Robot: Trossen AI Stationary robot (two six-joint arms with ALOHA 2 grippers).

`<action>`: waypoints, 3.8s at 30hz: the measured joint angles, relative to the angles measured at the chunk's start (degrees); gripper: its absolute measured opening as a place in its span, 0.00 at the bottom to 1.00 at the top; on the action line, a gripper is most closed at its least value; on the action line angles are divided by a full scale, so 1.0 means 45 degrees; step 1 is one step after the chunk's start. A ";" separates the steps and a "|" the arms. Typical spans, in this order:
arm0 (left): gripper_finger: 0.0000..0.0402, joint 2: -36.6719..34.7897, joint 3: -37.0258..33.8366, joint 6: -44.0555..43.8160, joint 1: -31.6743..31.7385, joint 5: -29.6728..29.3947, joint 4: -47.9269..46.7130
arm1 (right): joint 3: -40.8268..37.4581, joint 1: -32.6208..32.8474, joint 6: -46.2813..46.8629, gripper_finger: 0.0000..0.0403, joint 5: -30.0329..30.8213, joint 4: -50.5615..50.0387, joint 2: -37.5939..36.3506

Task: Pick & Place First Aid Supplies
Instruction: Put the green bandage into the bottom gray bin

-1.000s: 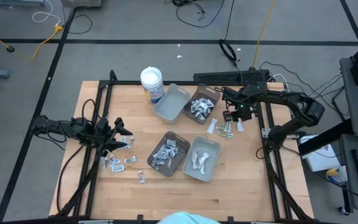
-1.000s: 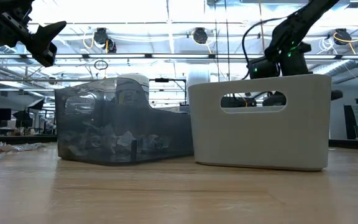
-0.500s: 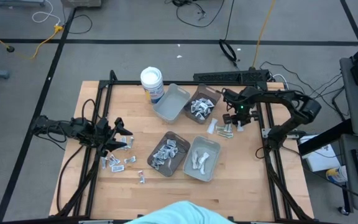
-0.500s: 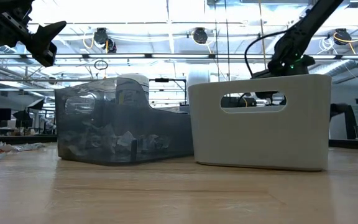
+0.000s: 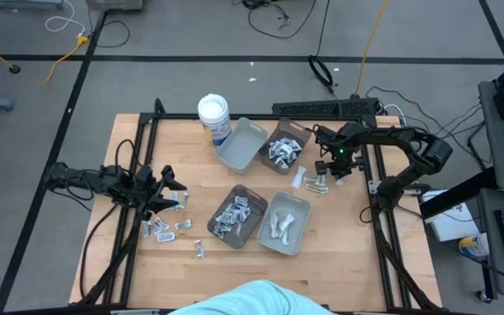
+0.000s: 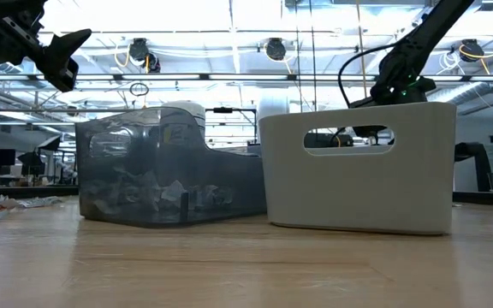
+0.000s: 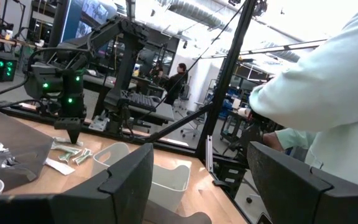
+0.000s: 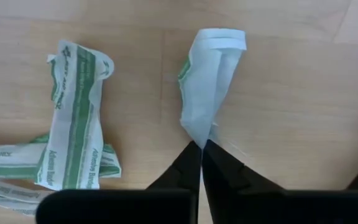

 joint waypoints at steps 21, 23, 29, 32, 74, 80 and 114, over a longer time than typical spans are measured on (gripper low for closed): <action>0.66 0.0000 0.0000 0.0000 -0.0005 0.0000 0.0004 | 0.3085 0.0024 0.0795 0.00 -0.0001 -0.3869 -0.0525; 0.66 0.0000 0.0000 0.0002 -0.0003 -0.0004 0.0001 | 0.3452 0.0102 0.1083 0.00 0.0004 -0.4159 -0.0520; 0.66 0.0000 0.0000 0.0000 -0.0005 0.0000 0.0005 | 0.4646 0.1195 0.2013 0.00 -0.0008 -0.4477 -0.0520; 0.66 0.0000 0.0000 0.0002 -0.0005 0.0000 0.0003 | 0.5097 0.2119 0.2766 0.00 0.0011 -0.4468 -0.0520; 0.66 0.0000 0.0000 0.0004 -0.0001 -0.0005 0.0000 | 1.0187 1.1979 1.0278 0.00 -0.0295 -0.1205 0.5109; 0.66 0.0000 0.0000 0.0002 -0.0003 0.0000 -0.0003 | 1.0092 1.2104 1.0115 0.00 0.0221 -0.1075 0.5593; 0.66 0.0000 0.0000 0.0000 0.0000 -0.0005 0.0000 | 0.9983 1.1223 0.8603 0.44 0.1729 -0.2266 0.3771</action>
